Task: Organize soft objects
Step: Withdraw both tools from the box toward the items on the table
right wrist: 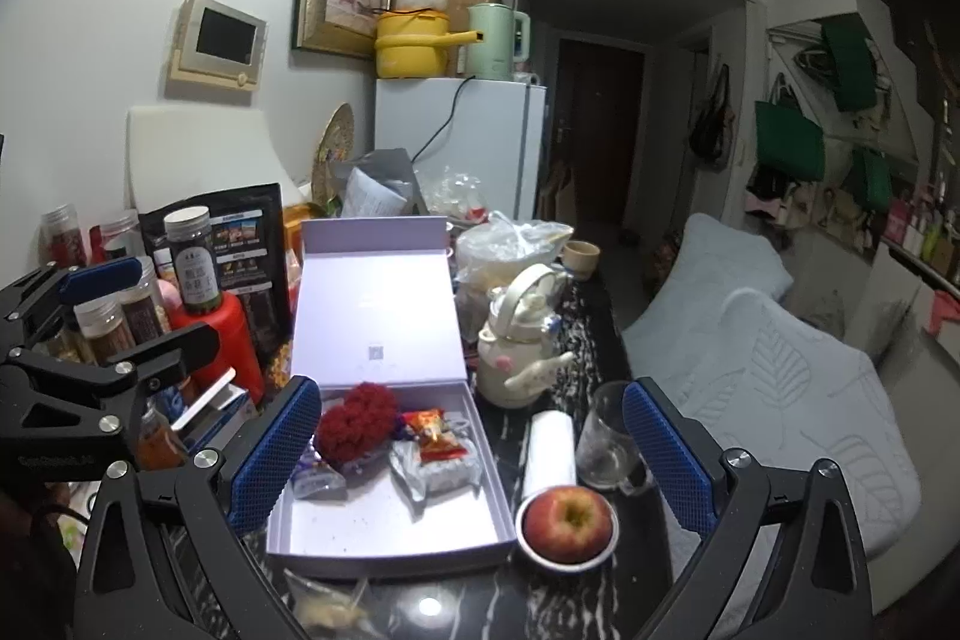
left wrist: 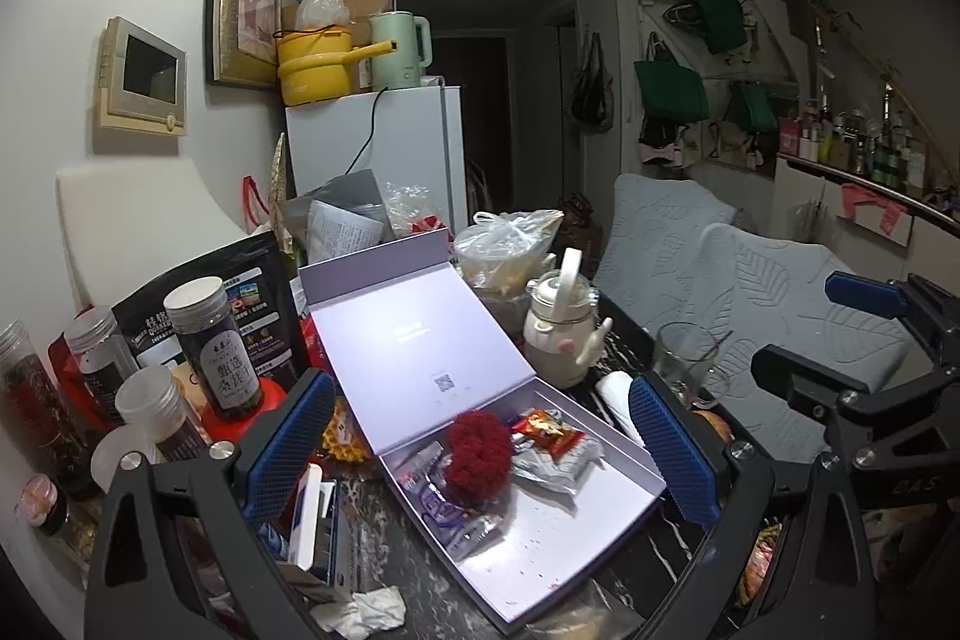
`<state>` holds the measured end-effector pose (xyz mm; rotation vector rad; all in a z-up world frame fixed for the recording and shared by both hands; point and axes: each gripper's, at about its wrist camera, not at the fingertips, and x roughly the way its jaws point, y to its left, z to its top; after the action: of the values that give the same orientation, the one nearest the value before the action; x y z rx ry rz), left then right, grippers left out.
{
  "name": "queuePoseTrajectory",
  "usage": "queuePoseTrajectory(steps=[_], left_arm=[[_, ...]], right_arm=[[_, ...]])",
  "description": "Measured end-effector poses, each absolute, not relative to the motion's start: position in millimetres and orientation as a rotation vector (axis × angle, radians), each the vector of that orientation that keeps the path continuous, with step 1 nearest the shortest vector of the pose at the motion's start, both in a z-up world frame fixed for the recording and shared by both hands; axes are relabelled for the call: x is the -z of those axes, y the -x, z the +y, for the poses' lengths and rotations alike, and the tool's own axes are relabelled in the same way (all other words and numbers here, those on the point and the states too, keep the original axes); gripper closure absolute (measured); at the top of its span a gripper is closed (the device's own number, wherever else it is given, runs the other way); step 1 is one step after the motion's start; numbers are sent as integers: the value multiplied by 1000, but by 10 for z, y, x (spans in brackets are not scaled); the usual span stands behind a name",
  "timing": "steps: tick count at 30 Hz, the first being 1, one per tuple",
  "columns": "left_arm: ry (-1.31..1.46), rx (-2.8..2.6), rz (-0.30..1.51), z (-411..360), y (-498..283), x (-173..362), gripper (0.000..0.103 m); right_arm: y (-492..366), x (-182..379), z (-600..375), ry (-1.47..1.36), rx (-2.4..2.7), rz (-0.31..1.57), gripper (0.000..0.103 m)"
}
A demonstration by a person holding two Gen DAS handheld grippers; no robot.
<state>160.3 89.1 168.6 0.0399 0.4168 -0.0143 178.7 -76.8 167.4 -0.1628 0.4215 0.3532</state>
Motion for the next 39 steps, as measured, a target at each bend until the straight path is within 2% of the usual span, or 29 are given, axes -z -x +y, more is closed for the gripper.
queuePoseTrajectory(steps=[6,21,39], left_arm=[[-59,17,387,773,-1327,-1685,3],[-29,92,451,542,-800,-1371,3],[40,200,541,436,-290,-778,3]], right_arm=[[-1508,-1638,-874,153,-320,411,1],[-808,-1407,-1147,132,-280,435,1],[-164,-575,-1303,34,-358,598,1]])
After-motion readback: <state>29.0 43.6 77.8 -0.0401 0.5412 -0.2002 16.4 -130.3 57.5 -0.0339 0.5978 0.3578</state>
